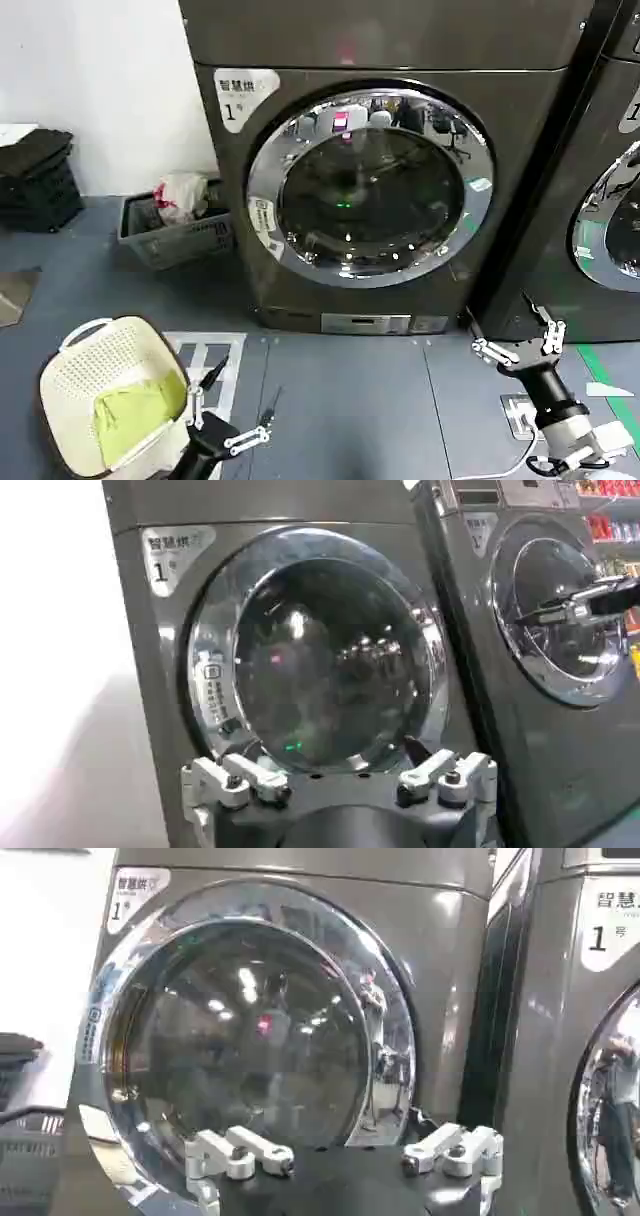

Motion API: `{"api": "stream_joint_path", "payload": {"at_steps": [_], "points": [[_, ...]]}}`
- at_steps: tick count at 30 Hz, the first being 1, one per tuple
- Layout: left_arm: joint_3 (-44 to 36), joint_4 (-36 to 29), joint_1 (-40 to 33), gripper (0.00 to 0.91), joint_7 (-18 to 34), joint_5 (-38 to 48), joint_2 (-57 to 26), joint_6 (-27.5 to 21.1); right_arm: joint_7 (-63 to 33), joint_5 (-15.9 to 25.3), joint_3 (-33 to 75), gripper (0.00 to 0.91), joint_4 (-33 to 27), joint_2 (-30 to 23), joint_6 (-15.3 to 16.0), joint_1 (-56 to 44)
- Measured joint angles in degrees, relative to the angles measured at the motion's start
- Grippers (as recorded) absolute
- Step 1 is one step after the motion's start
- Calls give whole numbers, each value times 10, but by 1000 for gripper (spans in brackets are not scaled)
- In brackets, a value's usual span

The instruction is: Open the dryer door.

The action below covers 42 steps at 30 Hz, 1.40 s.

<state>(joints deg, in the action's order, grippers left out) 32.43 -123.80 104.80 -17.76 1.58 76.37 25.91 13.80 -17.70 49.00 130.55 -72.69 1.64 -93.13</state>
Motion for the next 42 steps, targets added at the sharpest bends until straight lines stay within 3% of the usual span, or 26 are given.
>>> {"api": "stream_joint_path", "payload": {"at_steps": [8,21,34,42], "points": [[2,-4,2,907,-1,0,0,-1,-3,-40,-27,907,-16,39,27,32],[13,-15,9,907,-6,-2,1,-3,-25,-109,-126,907,-77,128,39,150],[14,-20,10,907,-10,-2,4,-3,-37,-143,-271,907,-140,189,52,293],[14,-25,14,907,-14,-1,4,-4,-25,-158,-360,907,-185,200,50,394]]}}
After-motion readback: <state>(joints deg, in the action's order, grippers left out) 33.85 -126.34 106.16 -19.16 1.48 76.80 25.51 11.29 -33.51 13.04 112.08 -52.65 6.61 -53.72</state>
